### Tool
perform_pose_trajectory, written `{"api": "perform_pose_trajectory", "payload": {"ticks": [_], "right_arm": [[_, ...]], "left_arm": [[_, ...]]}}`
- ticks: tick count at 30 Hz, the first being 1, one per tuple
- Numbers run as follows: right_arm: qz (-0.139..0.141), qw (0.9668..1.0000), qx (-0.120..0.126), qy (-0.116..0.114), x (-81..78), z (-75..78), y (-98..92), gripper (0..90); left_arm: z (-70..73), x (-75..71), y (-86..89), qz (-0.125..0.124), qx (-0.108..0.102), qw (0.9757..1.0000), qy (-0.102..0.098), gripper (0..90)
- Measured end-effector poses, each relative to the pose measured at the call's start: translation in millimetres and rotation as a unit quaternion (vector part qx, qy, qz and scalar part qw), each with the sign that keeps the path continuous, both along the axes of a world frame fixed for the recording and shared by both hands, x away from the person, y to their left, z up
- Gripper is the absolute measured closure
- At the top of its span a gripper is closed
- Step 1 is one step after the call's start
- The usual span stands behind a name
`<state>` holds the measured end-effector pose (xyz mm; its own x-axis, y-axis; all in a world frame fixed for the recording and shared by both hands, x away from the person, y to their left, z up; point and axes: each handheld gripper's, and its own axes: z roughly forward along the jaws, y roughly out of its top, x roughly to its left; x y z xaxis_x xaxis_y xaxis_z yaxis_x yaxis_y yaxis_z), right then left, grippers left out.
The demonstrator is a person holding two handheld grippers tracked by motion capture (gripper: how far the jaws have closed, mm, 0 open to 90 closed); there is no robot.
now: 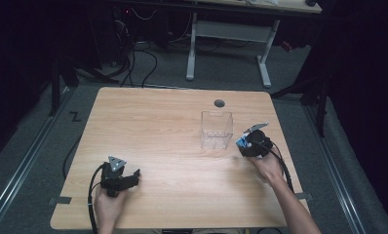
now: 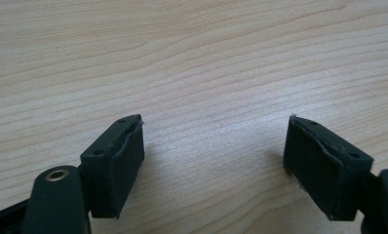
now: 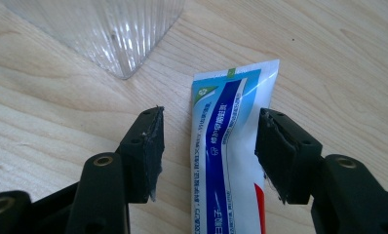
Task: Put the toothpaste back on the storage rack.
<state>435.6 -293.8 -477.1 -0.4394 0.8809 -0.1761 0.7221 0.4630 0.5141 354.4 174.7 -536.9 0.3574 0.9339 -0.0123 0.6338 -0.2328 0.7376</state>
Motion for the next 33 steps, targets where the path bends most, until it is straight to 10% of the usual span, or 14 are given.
{"api": "perform_pose_trajectory", "payload": {"ticks": [19,33], "right_arm": [[-0.008,0.9957,-0.070,0.060,15.7,-15.8,-3.3,55.2],[-0.017,0.9933,-0.045,0.105,29.7,-12.3,-12.4,60.5]], "left_arm": [[0.0,-0.2,0.0,-0.001,0.000,1.0000,0.000,22.9],[0.0,-0.1,0.0,-0.001,0.000,1.0000,0.000,22.9]]}}
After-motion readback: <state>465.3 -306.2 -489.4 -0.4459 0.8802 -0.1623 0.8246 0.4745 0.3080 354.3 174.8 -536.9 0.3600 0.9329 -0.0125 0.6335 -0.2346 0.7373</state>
